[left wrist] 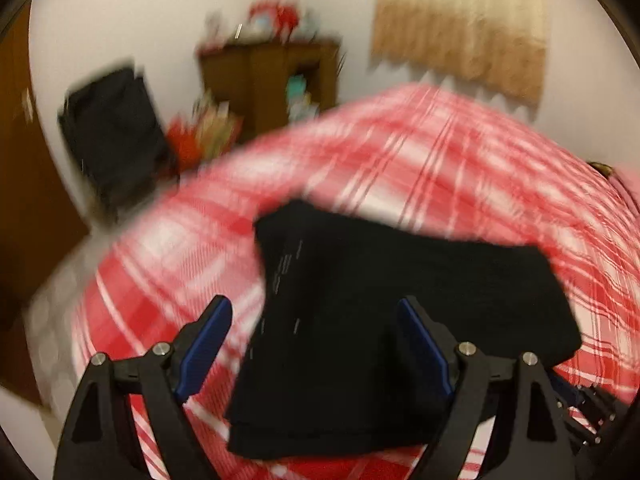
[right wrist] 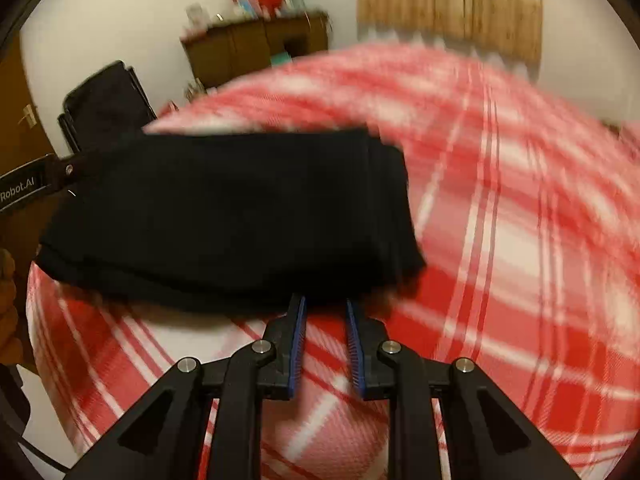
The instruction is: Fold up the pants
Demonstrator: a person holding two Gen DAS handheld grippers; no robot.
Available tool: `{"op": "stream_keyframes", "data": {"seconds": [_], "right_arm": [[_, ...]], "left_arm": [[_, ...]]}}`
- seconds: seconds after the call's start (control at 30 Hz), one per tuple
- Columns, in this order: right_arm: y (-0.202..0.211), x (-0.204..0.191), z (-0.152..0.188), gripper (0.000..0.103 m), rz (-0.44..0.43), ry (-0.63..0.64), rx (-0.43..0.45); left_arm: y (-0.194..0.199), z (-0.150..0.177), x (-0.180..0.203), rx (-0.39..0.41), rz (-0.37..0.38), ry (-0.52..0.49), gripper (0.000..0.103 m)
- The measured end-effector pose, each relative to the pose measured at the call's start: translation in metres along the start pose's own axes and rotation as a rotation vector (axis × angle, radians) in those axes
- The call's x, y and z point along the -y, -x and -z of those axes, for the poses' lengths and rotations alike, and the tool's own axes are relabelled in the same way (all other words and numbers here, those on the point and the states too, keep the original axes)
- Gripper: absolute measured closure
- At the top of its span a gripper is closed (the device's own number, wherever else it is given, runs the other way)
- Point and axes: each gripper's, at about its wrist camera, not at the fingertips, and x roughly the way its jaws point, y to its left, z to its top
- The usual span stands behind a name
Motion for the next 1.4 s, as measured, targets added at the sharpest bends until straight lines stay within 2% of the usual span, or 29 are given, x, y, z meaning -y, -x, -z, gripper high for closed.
{"op": "stream_keyframes", "data": {"seconds": [0.07,0.1,0.2,0.3,0.37,0.43,0.53,0.6,0.67,0.73,0.8,0.87,0.97,1.07,1.13,1.2,1.27,1.33,1.4], "right_arm": [[0.005,-0.001,-0.001,0.082,0.017,0.013,0.003],[0.013,-0.001,-0.003,0.082,0.001,0.012,0.027],[0.042,-0.011,-0.018,0.082,-0.068,0.038,0.121],[0.063,-0.041,-0.045,0.082,-0.130,0.128,0.211],[0.061,-0.067,-0.067,0.082,-0.210,0.189,0.206],[0.047,-0.101,-0.091,0.082,-0.285,0.256,0.188],[0.021,-0.141,-0.110,0.082,-0.311,0.342,0.164],[-0.004,-0.169,-0.120,0.082,-0.330,0.392,0.135],[-0.025,-0.186,-0.121,0.082,-0.330,0.432,0.095],[-0.049,-0.196,-0.114,0.082,-0.332,0.453,0.008],[-0.074,-0.197,-0.100,0.082,-0.350,0.443,-0.089],[-0.079,-0.195,-0.095,0.082,-0.361,0.412,-0.051],[-0.090,-0.201,-0.102,0.082,-0.352,0.365,-0.074],[-0.097,-0.211,-0.104,0.081,-0.308,0.421,-0.059],[-0.096,-0.208,-0.107,0.080,-0.317,0.395,-0.059],[-0.092,-0.197,-0.115,0.080,-0.364,0.306,-0.073],[-0.074,-0.183,-0.119,0.080,-0.420,0.209,-0.029],[-0.045,-0.159,-0.117,0.080,-0.465,0.118,0.072],[-0.020,-0.137,-0.109,0.080,-0.419,0.092,0.135]], "left_arm": [[-0.008,0.015,-0.017,-0.053,-0.004,0.055,0.016],[-0.005,0.023,-0.024,-0.054,-0.004,0.074,0.016],[0.017,0.047,-0.052,-0.001,0.028,0.151,0.016],[0.026,0.051,-0.061,0.010,0.050,0.175,0.016],[0.029,0.041,-0.060,0.046,0.041,0.169,0.016],[0.026,0.028,-0.058,0.079,0.001,0.175,0.016],[0.011,0.015,-0.068,0.086,-0.029,0.251,0.016],[-0.004,0.017,-0.071,0.048,-0.022,0.281,0.016],[-0.022,0.025,-0.066,-0.006,-0.024,0.264,0.016],[-0.019,0.033,-0.057,0.036,-0.078,0.211,0.016],[-0.017,0.040,-0.052,0.045,-0.105,0.192,0.016],[-0.016,0.044,-0.054,0.061,-0.114,0.201,0.016],[-0.019,0.042,-0.055,0.060,-0.130,0.197,0.012],[-0.023,0.033,-0.066,0.042,-0.146,0.217,0.007],[-0.025,0.031,-0.076,0.023,-0.199,0.248,0.006],[-0.026,0.031,-0.083,-0.012,-0.256,0.251,0.006],[-0.016,0.033,-0.090,-0.014,-0.233,0.257,0.008],[-0.001,0.038,-0.095,0.020,-0.236,0.260,0.008],[0.008,0.040,-0.095,0.049,-0.233,0.244,0.008]]}}
